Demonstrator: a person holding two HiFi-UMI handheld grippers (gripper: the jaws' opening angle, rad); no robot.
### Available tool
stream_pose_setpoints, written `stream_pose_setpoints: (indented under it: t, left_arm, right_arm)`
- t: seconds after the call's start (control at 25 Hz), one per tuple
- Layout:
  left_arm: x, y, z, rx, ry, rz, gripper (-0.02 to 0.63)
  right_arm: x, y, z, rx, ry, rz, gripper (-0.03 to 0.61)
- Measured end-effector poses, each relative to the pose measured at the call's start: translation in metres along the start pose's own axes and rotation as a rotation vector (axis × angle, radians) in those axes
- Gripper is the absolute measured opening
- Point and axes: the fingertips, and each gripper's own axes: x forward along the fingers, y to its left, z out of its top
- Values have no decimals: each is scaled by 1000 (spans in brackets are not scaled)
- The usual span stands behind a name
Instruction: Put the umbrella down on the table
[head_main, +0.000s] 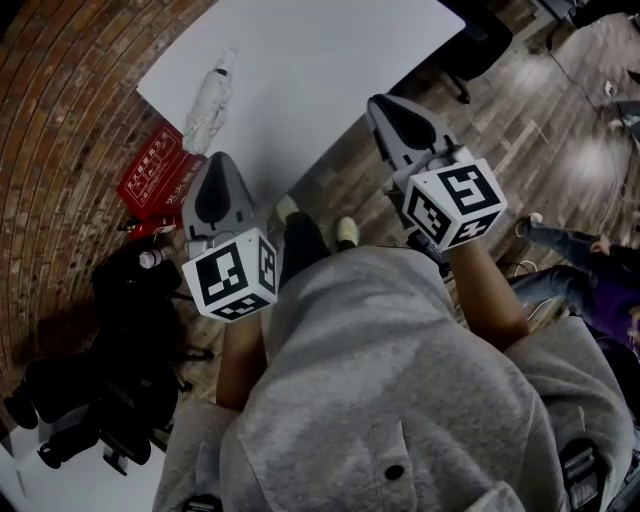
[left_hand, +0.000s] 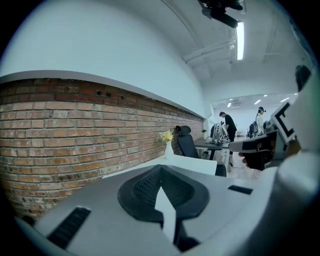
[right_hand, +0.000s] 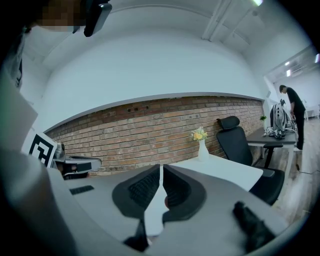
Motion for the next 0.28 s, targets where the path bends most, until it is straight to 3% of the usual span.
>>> stream_pose_setpoints:
  t: [0.28]
  left_arm:
    - [4,5,1,-24,19,4,14]
  right_arm:
    - [7,-3,6,-7,11,4,35]
